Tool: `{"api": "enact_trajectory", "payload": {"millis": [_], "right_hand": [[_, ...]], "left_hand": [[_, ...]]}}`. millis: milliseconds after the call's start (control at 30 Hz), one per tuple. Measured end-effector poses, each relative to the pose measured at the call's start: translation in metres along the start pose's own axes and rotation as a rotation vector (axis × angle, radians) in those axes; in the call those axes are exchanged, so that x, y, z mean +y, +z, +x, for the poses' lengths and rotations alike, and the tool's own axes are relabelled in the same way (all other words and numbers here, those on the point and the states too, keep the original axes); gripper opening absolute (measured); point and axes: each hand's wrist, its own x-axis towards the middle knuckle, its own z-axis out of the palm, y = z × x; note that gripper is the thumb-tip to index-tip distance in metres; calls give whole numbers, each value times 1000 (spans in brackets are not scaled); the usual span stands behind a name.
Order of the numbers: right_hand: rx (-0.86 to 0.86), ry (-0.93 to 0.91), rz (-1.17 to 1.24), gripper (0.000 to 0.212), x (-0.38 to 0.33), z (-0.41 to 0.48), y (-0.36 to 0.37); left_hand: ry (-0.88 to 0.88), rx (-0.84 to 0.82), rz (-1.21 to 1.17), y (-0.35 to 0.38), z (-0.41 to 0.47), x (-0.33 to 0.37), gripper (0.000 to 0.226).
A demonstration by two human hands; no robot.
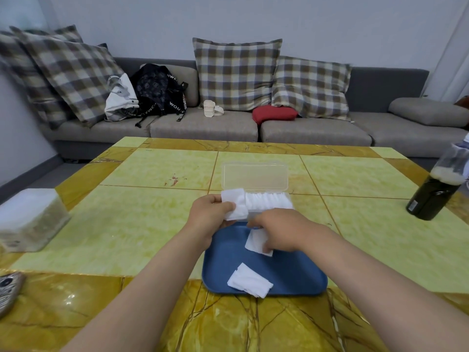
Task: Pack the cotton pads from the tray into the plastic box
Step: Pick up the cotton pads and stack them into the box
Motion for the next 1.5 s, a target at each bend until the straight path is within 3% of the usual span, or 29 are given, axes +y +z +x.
{"api": "enact_trajectory", "payload": {"millis": [100,200,300,467,633,800,967,1033,1133,1267,1400,1500], "right_hand": [[26,65,117,64,3,-4,-1],[14,115,279,41,7,-10,-3],[-8,143,253,24,12,-17,-4],[66,153,497,23,23,-24,-11],[69,147,746,5,29,-26,-18],[81,154,1012,15,32,-28,-19],[48,218,832,20,34,-28,-15],[41,240,870,22,32,-27,-12],[189,245,1034,22,29,-26,-17],[285,213,1326,12,19,-27,-27],[380,278,1324,14,10,-25,-25],[441,309,1303,15,11,-25,-27]], "left_hand": [[5,-16,27,2,0,-2,7],[-13,-21,53,4,0,-4,10],[-35,-17,46,4,-1,-5,8],[-40,-8,60,5,-2,-7,14],[-43,-13,74,10,-3,-10,17],[-34,-10,44,13,-4,-10,9],[-10,16,72,13,-3,-12,8],[-9,9,76,14,-3,-13,7],[-16,12,117,15,-3,-16,10],[-111,-43,-61,20,-5,-17,17],[-144,-226,-280,29,-13,-9,19],[-148,-258,-338,30,-17,-4,20]]}}
